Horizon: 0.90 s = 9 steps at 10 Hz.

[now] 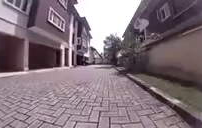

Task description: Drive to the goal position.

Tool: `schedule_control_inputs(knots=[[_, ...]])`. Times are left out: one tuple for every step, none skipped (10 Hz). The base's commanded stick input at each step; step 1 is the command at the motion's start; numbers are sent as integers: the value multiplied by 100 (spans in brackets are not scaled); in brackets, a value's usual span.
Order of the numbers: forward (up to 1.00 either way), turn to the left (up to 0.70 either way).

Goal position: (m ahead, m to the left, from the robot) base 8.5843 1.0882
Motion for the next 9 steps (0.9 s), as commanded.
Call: schedule_control_inputs(knots=[[50,0],[50,0],[50,0],[50,0],[50,0],[50,0],[50,0],[50,0],[50,0]])
